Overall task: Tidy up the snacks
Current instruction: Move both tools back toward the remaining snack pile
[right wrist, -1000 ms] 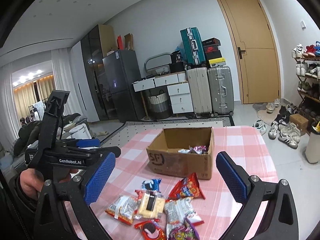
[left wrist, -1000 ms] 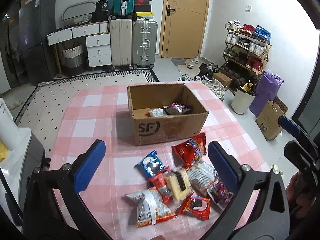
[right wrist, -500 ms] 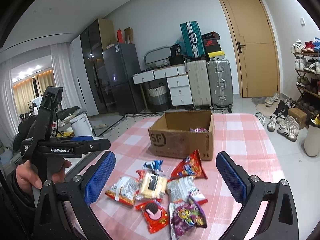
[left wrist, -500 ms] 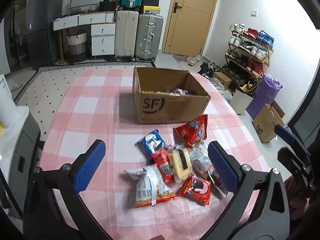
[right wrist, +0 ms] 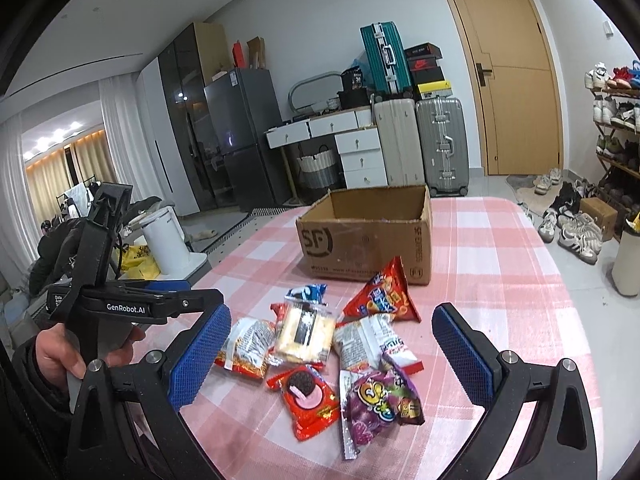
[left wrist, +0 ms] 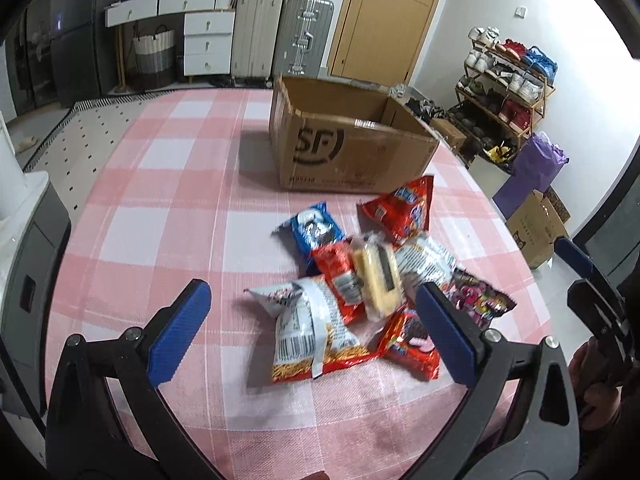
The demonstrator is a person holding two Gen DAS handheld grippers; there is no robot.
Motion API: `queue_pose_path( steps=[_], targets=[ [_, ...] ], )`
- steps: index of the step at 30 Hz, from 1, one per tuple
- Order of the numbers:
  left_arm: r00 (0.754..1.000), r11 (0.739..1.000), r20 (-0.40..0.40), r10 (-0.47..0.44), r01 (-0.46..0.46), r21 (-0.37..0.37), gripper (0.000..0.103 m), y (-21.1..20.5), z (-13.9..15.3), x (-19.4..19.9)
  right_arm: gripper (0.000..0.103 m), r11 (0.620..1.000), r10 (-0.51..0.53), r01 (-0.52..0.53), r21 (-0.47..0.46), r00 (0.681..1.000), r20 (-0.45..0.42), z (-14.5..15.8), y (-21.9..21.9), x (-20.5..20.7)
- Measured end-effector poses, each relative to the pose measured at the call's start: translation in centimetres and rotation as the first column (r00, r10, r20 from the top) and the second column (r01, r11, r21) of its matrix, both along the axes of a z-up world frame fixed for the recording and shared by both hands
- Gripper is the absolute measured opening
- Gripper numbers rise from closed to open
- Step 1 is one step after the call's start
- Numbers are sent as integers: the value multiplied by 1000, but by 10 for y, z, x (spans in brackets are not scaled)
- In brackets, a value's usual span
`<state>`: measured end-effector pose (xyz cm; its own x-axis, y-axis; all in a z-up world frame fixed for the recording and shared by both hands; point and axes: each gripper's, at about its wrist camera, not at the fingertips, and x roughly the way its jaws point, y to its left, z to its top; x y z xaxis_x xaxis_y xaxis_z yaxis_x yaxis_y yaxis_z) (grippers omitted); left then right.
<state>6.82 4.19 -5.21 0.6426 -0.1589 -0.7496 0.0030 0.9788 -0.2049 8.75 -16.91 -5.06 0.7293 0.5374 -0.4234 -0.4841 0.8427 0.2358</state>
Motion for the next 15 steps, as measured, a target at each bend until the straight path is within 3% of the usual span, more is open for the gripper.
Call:
queue_pose_path(
  steps=[6,15],
  targets=[
    [997,1000,-73,16,-17,-9,102,8,-31,6,102,1000,1,-1,-19,1000,-25,-12,1,6],
    [994,1000,-113,13,-14,-6,102,7,-51,11,102,1000,13,-14,-9,999,-31,-17,2,5]
  ],
)
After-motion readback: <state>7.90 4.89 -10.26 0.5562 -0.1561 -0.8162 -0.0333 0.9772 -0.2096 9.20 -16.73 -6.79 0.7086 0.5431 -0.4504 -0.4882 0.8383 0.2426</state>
